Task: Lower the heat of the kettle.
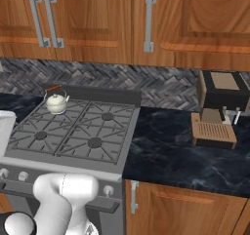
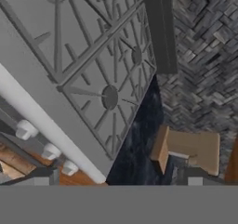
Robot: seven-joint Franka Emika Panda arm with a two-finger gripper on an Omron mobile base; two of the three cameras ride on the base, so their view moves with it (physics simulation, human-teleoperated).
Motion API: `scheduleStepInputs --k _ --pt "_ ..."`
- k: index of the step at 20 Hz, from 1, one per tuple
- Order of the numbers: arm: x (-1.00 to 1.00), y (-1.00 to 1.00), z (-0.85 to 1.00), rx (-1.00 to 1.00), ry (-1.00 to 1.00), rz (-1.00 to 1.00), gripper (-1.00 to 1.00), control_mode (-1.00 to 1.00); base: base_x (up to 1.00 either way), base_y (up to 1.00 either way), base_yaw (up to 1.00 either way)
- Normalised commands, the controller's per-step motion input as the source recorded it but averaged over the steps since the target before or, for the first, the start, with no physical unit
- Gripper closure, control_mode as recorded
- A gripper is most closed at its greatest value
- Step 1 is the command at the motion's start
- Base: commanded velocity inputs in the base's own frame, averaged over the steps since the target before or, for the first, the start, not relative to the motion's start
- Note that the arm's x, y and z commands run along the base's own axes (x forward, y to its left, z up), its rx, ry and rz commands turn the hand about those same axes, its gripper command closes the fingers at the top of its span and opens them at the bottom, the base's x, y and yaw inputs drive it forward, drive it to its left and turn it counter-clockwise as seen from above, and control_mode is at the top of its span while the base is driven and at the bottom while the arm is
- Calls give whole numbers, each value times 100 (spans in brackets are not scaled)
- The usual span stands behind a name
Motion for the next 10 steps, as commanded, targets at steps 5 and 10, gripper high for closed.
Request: scheduleStepInputs --k 5,10 --pt "-7 23 -53 -3 0 8 -100 -100 0 0 0" --pt "0 23 -45 0 0 6 -100 -100 0 0 0"
